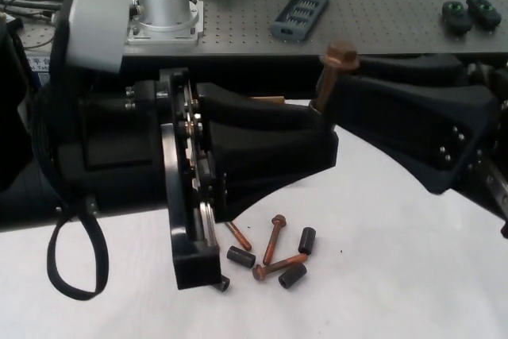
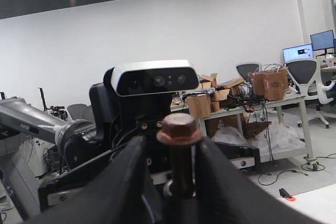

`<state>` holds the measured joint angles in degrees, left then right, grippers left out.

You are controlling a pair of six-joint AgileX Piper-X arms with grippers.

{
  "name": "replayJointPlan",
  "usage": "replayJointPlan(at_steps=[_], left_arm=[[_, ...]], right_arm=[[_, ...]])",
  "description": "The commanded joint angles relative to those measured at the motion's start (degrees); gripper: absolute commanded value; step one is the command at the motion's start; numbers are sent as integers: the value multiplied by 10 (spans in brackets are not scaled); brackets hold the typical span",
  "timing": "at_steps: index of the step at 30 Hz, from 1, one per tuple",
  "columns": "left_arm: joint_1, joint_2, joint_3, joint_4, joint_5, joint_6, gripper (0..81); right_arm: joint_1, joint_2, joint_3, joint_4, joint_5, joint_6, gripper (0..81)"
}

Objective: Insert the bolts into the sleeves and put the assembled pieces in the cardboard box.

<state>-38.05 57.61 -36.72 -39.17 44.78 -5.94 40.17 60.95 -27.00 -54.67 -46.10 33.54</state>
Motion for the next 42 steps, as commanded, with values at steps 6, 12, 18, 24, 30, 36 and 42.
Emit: replayJointPlan(at_steps=[6,12,18,24,30,36,42], left_arm=[[1,-5,-8,-29,-16,-1,6],[1,-5,-8,-29,-128,-15,6],[1,-5,-8,23,-334,-74,6],[17,3,-37,191,-373,-74,6],[45,83,-115,255,-351,-74,6],[68,200,-240,343,-336,-74,6],[87,310,-347,367,-340,-74,6]], right_arm=[[-8,0,-2,8,-10,-2,319],[-51,0,-1,35,-8,-2,313],[-126,0,-1,142,-19,-2,116],[-189,0,-1,222,-77,-24,39],[-216,0,-1,306,-88,-106,39],[-217,-13,-1,438,-12,-211,39],[-217,-67,-1,638,226,-313,39]])
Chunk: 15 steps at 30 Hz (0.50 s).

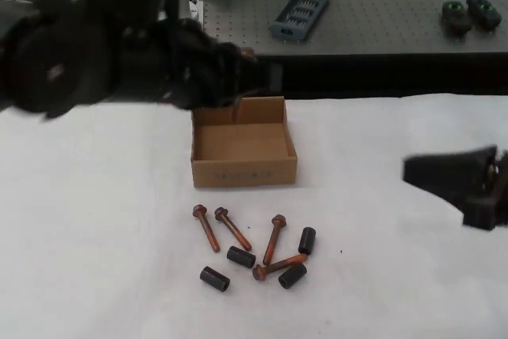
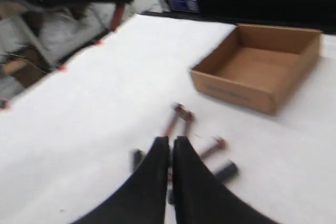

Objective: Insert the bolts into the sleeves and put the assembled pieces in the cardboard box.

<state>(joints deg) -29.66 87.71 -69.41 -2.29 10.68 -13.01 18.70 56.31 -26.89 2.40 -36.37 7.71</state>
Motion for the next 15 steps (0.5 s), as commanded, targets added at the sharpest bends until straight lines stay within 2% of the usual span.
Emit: replayJointPlan(at_steps=[1,4,15], left_arm=[[7,26,-33,2,0,-3,6],[16,72,-82,35,0,-3,6],[49,234,-268,133,-12,-3,6]], right_arm=[[-2,-31,-2,94,171,-58,39],[-2,-58,-2,147,243,-66,39],[-2,-95,-2,175,249,-66,39]])
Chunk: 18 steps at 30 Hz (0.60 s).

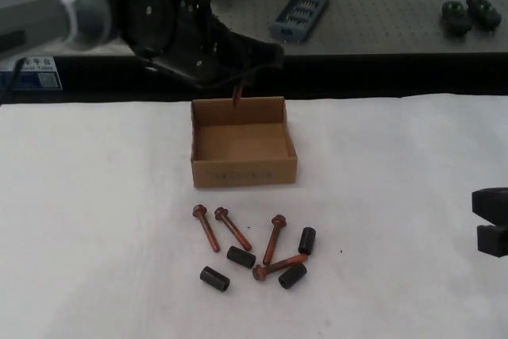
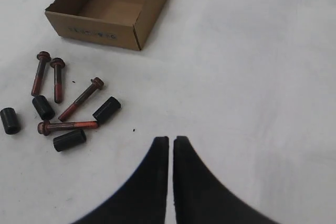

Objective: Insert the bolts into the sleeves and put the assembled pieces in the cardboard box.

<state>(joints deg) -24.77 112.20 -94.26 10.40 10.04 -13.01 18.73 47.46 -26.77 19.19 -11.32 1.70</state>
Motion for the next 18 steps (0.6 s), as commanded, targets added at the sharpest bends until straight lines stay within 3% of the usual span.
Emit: replayJointPlan(at_steps=[1,11,18], left_arm=[[2,4,-39,17,-6,-3,6],[25,137,-223,130,-9,-3,6],[32,181,-252,166,-38,-3,6]], right_arm=[[-2,-6,-3,8,-1,-5,39],[-2,-6,-3,11,-1,-5,39],[-2,-6,-3,11,-1,-5,39]])
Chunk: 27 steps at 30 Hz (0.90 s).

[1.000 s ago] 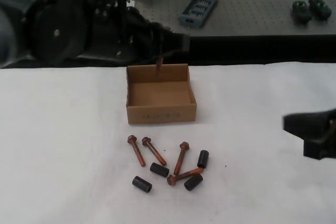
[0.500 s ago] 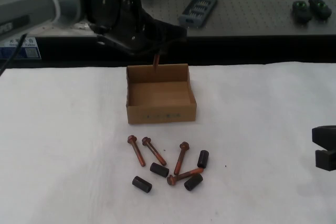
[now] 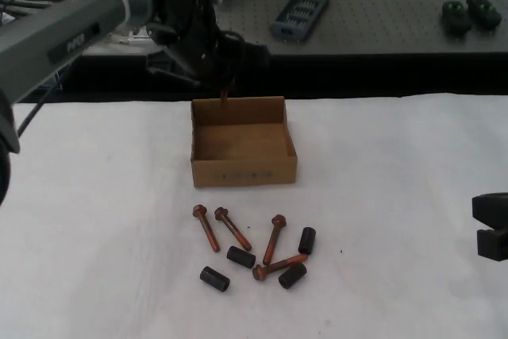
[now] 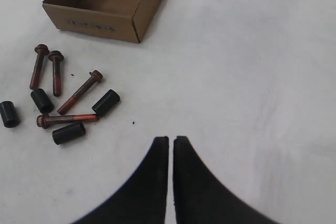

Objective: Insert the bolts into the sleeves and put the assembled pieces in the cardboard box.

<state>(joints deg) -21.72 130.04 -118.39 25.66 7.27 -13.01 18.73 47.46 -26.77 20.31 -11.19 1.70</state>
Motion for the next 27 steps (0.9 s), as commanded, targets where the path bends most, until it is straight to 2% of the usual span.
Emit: replayJointPlan(at_steps=[1,27], left_arm=[[2,7,-11,19,-11,-3,6],[2,65,-11,30,-41,-35,6]], right_arm=[[-2,-6,-3,0,-3,-5,39],[-2,-6,-3,0,-3,-5,39]])
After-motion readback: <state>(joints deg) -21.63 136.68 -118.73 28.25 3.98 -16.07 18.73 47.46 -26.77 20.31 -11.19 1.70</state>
